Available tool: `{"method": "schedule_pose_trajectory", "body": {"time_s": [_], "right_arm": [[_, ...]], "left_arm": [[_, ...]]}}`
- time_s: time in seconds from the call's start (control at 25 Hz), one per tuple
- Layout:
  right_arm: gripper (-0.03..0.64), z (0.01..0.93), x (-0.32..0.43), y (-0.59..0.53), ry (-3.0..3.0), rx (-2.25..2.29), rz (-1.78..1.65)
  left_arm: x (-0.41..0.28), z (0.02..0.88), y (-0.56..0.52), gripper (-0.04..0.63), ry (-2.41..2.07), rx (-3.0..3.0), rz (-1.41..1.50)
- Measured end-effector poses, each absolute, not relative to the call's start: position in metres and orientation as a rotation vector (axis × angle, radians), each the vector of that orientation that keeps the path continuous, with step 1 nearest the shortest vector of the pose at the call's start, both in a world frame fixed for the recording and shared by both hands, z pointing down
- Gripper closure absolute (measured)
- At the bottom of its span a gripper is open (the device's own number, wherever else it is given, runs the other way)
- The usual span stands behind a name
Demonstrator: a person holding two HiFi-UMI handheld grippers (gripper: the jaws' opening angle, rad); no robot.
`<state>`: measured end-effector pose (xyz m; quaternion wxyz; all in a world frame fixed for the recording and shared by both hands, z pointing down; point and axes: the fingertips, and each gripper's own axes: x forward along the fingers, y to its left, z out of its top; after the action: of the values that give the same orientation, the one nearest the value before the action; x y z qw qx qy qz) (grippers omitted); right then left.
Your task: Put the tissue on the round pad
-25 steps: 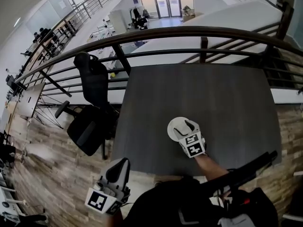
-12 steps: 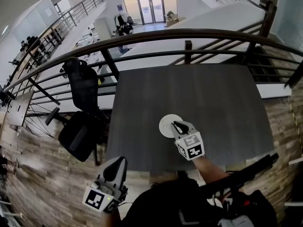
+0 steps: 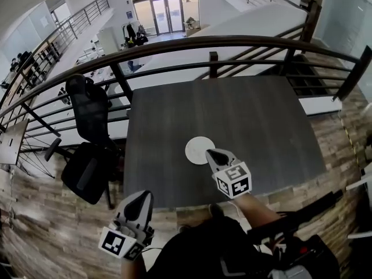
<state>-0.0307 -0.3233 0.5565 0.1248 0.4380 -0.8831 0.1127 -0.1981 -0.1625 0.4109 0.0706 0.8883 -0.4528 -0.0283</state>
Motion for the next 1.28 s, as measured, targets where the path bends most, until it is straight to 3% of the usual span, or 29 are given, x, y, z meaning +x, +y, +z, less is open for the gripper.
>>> {"method": "schedule_pose_trajectory", "body": {"time_s": [0.64, 1.28], "right_arm": [[0.615, 0.508, -0.045, -0.231, -2.525, 1.405, 0.275], [0.615, 0.458, 0.024, -0.166, -2.633, 1.361, 0.244]], "left_arm": [[-0.227, 0.433, -0.145, 0.592, -1.084, 2.756, -0.194], [-0.129, 0.408, -0.087, 0.592, -1.015, 2.833, -0.081]]}}
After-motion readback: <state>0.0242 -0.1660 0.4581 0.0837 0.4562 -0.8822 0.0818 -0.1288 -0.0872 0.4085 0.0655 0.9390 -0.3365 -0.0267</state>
